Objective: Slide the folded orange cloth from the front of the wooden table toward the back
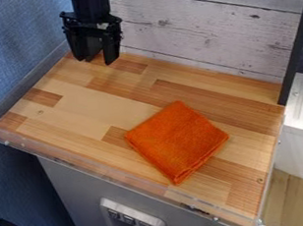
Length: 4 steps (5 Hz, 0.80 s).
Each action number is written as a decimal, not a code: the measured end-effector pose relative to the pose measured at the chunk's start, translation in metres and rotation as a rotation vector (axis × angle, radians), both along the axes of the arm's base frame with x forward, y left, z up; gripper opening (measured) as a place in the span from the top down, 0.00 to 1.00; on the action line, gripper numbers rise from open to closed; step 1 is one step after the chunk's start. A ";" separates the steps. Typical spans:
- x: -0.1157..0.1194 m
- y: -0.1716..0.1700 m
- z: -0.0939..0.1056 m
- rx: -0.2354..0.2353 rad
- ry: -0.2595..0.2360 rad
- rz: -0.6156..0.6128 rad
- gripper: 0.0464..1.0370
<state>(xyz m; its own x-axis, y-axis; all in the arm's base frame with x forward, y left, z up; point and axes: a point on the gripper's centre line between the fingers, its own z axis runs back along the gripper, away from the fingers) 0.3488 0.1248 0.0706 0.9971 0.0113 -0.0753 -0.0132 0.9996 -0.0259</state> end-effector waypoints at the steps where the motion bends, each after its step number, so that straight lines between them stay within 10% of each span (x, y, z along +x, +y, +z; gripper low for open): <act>1: -0.006 -0.018 -0.014 -0.002 0.030 0.025 0.04; 4: -0.029 -0.103 -0.013 0.053 -0.083 0.109 0.04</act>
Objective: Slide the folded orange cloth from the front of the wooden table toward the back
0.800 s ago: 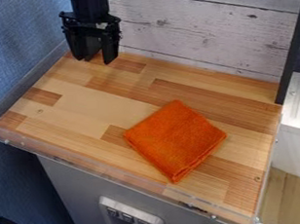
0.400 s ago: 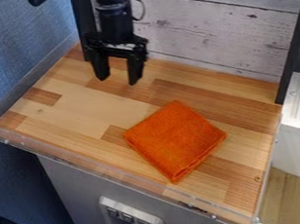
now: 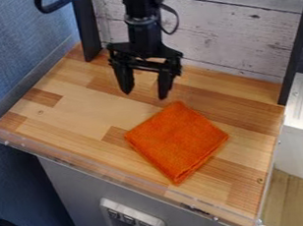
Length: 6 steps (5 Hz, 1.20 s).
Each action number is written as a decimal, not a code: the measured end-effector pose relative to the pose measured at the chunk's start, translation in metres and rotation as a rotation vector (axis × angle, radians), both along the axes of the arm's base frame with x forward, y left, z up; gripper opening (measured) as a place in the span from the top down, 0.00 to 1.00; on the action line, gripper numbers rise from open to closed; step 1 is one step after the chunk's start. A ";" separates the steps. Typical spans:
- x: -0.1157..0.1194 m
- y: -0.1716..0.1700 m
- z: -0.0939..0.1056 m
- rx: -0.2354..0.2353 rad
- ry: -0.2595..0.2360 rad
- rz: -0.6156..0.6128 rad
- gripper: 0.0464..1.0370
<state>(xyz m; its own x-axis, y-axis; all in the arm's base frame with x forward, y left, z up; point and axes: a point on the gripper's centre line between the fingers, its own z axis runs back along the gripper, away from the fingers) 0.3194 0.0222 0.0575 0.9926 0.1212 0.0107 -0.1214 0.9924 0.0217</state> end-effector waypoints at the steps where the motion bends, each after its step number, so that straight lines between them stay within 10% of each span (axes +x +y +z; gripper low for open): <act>1: -0.008 -0.019 -0.005 0.011 -0.032 0.030 0.04; 4: -0.020 -0.067 -0.013 -0.001 -0.060 0.100 0.10; 6: -0.038 -0.072 -0.024 -0.015 0.001 0.131 0.69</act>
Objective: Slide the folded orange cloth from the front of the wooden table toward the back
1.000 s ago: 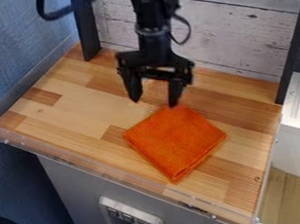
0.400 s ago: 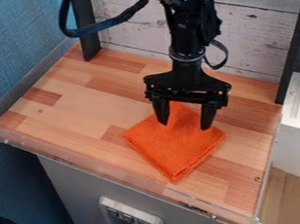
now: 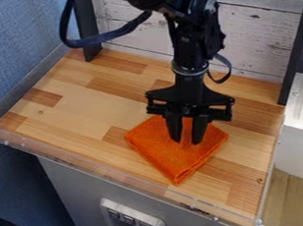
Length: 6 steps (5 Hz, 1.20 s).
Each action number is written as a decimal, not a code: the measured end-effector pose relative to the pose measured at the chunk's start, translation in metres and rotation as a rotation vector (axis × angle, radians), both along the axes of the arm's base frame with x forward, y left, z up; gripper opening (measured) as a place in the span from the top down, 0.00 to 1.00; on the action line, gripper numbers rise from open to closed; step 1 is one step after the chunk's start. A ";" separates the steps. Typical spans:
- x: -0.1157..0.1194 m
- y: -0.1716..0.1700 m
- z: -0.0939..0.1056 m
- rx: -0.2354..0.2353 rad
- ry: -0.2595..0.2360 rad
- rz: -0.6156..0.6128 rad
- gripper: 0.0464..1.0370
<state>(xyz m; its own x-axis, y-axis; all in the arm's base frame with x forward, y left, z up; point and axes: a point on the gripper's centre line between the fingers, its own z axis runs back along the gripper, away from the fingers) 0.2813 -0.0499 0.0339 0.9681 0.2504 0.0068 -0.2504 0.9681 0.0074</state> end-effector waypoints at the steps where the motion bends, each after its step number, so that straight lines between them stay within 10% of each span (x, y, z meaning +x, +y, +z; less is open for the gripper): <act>1: -0.002 -0.001 -0.002 -0.005 0.013 -0.011 0.90; 6: -0.003 0.025 -0.023 -0.015 0.022 -0.092 0.99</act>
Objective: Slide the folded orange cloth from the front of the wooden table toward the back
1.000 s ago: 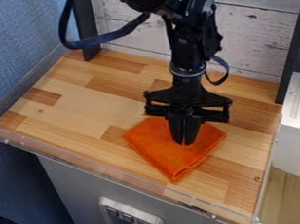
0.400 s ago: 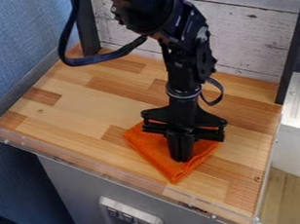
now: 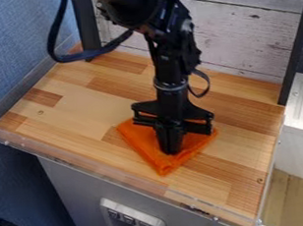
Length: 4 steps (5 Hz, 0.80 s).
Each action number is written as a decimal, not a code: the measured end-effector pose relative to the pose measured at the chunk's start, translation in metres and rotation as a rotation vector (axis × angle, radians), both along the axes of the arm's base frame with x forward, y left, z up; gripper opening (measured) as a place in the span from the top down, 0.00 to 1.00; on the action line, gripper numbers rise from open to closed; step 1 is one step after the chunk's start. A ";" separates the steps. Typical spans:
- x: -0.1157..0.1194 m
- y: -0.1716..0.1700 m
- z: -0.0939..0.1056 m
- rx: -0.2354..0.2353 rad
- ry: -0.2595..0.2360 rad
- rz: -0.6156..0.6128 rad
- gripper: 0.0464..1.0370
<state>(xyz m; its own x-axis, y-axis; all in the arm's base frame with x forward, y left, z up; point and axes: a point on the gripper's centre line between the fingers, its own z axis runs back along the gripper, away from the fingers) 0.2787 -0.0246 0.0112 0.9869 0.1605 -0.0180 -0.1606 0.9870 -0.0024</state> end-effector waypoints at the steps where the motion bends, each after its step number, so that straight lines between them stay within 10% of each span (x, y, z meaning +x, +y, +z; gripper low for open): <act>1: 0.013 0.015 0.000 -0.009 -0.010 -0.032 0.99; 4: 0.047 0.056 0.001 -0.007 -0.030 -0.120 0.99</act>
